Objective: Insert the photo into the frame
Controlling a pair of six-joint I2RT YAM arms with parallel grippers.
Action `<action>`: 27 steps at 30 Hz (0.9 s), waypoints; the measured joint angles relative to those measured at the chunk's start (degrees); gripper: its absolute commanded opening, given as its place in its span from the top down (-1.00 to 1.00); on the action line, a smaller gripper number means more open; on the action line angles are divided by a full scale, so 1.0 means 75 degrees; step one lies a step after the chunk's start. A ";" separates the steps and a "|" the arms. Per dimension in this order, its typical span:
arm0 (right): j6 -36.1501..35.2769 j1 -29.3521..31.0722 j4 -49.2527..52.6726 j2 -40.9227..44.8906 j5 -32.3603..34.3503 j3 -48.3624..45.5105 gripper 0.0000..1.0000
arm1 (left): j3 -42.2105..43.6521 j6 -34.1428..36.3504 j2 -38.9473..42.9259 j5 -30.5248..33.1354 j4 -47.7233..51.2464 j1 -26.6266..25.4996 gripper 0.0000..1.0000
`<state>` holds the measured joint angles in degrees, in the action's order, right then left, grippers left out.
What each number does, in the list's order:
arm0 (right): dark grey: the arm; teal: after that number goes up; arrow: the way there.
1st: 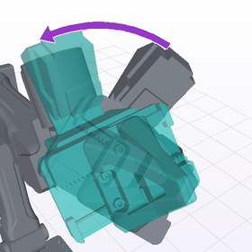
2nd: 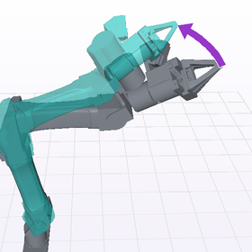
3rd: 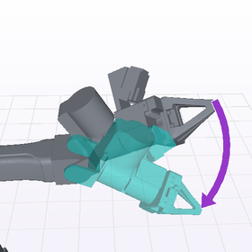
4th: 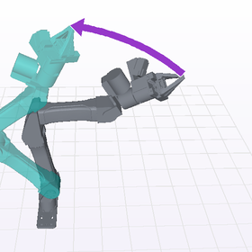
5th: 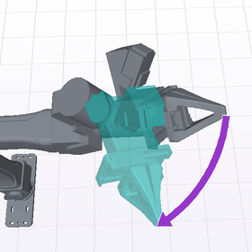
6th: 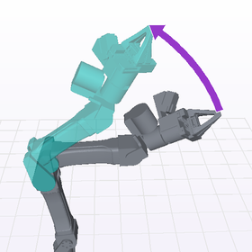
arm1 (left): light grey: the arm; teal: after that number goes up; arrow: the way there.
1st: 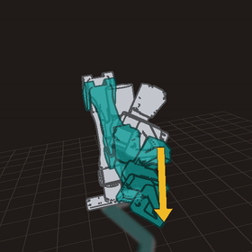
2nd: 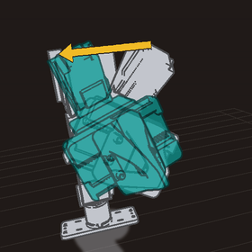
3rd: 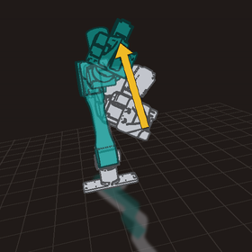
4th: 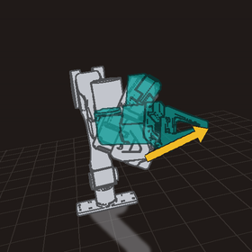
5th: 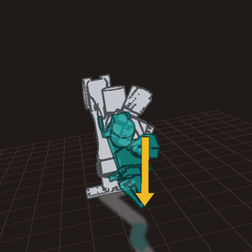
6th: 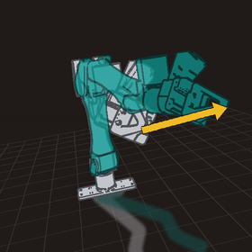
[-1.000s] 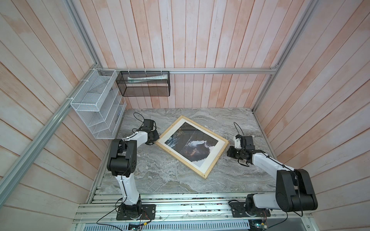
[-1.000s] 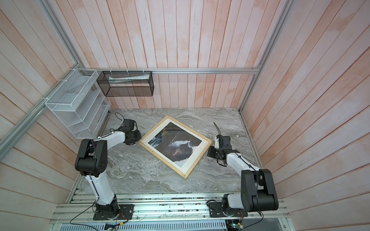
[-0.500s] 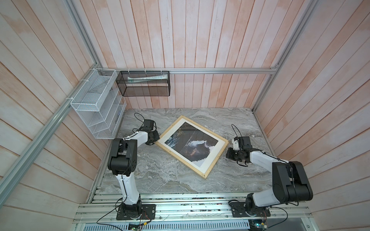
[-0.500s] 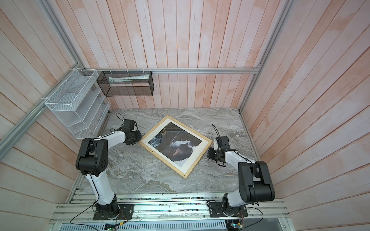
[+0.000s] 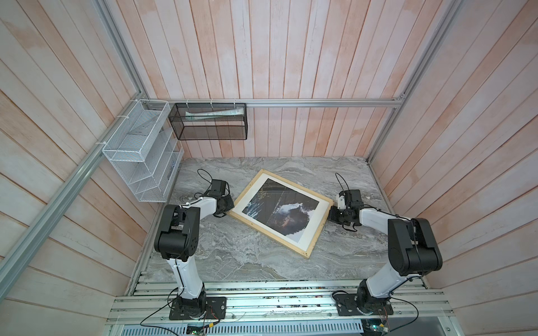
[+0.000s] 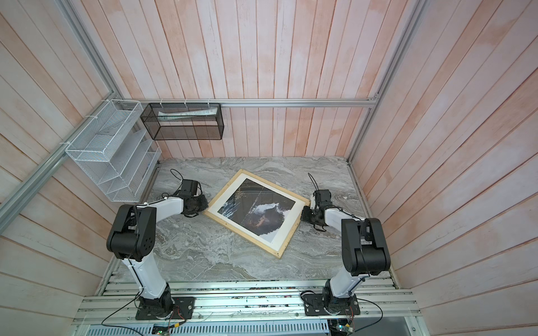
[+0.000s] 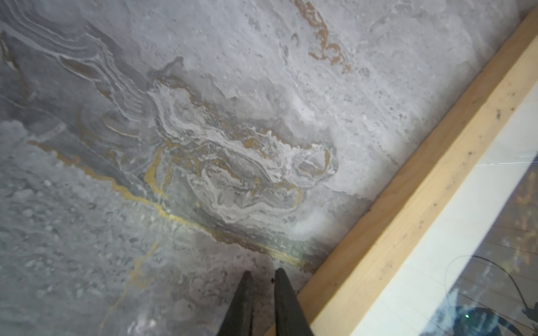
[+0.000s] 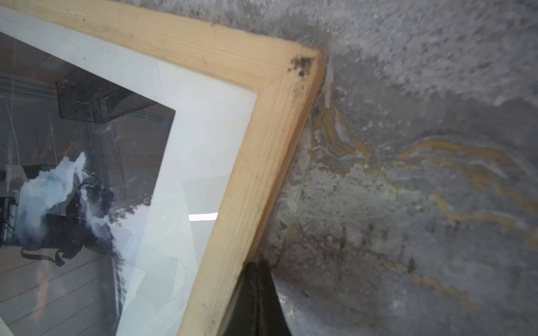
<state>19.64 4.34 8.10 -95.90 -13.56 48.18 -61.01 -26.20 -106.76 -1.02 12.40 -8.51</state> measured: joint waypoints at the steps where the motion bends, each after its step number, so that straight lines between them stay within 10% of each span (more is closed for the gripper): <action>1: -0.0023 -0.0003 0.0000 -0.0122 0.0009 0.0122 0.93 | 0.0152 -0.0038 0.0105 0.0006 -0.0055 -0.0067 0.65; 27: -0.0219 -0.0187 -0.0530 -0.2952 -0.0583 0.3783 0.93 | 0.2696 -0.2378 0.2355 0.0691 0.0073 -0.4558 0.65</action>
<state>18.00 2.94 4.12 -118.04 -17.93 76.55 -40.80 -44.03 -89.10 4.16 12.95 -42.70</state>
